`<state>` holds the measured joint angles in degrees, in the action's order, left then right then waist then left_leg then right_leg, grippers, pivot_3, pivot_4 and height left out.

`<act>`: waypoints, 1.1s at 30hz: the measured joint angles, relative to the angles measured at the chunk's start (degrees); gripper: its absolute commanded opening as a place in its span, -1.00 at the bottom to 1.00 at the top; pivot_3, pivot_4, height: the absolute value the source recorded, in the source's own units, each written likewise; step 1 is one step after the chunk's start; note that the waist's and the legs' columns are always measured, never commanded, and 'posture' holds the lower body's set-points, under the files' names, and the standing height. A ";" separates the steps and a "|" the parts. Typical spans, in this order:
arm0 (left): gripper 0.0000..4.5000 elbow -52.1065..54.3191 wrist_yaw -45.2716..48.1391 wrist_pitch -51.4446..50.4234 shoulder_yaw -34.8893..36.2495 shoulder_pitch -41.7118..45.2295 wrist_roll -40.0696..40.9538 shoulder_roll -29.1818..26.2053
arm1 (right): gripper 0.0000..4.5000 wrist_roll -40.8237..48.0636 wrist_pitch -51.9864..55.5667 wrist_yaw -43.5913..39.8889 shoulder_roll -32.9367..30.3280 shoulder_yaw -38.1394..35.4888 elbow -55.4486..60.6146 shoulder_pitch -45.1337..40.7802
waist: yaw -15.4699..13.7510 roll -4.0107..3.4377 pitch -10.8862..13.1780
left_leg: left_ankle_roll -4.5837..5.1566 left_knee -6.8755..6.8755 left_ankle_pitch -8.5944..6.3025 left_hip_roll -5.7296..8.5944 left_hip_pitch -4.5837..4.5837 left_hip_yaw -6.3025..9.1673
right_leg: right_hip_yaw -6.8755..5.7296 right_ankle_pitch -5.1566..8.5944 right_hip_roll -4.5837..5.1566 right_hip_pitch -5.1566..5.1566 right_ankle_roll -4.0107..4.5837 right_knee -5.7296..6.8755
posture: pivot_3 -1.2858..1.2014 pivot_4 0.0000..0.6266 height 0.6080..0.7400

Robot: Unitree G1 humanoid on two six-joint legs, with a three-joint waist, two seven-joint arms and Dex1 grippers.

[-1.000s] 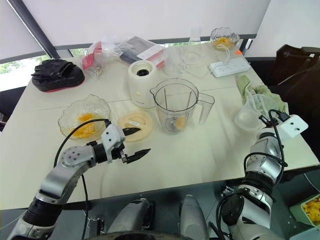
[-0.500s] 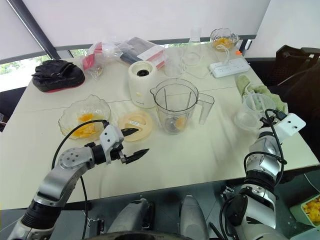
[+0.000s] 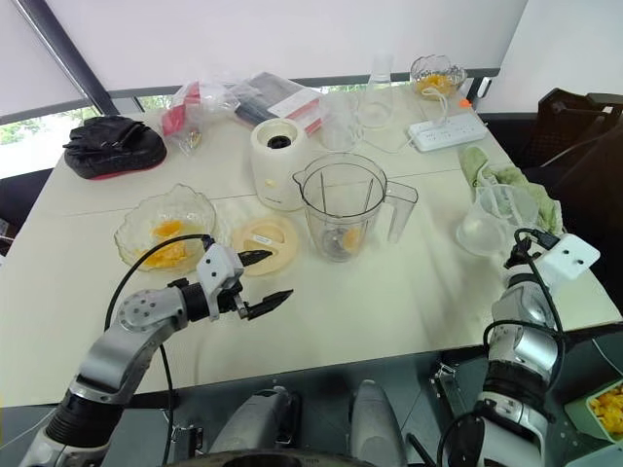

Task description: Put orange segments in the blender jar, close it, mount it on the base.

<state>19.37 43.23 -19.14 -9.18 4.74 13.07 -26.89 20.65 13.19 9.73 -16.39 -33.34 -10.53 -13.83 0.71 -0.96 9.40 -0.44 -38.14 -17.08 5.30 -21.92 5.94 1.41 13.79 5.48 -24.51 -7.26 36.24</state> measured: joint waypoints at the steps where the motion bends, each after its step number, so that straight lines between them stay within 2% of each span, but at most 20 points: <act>1: 1.00 0.03 0.02 0.04 -0.43 -0.06 -0.02 0.03 | 0.03 0.37 1.80 0.04 0.16 0.34 3.05 2.01 | -0.08 0.00 0.00 | 0.03 0.00 -0.01 0.00 -0.01 0.00 | 0.00 0.00 0.01 0.00 0.00 0.00 | 0.03 -0.52 1.00; 9: 1.00 0.00 0.16 0.72 -0.89 -0.09 0.01 0.10 | 0.03 3.68 13.88 -3.42 0.83 3.87 28.58 18.72 | -0.11 -0.01 -0.01 | 0.14 0.01 -0.08 0.01 0.01 0.03 | 0.00 0.01 0.00 0.03 0.00 -0.03 | 0.03 -0.52 1.00; 13: 1.00 -0.37 0.46 0.84 -0.98 0.32 0.02 0.15 | 0.03 4.34 17.28 -10.70 -4.41 8.43 38.23 24.43 | -0.10 -0.01 -0.01 | 0.14 0.00 -0.08 0.00 0.18 -0.01 | 0.00 0.02 -0.02 0.19 -0.01 -0.04 | 0.03 -0.52 1.00; 19: 1.00 -2.26 1.40 0.99 -1.05 2.38 0.04 0.22 | 0.03 9.58 23.10 -16.98 -6.55 14.28 47.61 24.26 | -0.41 0.11 0.03 | 0.14 0.00 -0.08 -0.02 0.44 0.16 | -0.10 0.04 -0.08 0.62 0.00 -0.16 | 0.03 -0.52 1.00; 33: 1.00 -4.58 2.51 2.06 -0.84 5.00 0.02 -0.10 | 0.03 5.66 23.88 -19.93 -6.18 24.25 41.43 12.39 | -0.27 0.19 0.08 | 0.15 0.04 -0.10 -0.01 0.42 0.15 | -0.09 0.04 -0.05 0.52 -0.01 -0.16 | 0.03 -0.52 1.00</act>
<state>14.79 45.73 -17.07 -10.02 9.74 13.08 -26.99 26.31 37.07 -10.20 -22.57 -9.09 30.91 -1.44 0.45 -0.77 9.48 -0.29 -38.10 -17.17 5.29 -21.50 6.09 1.33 13.83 5.44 -23.98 -7.26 36.07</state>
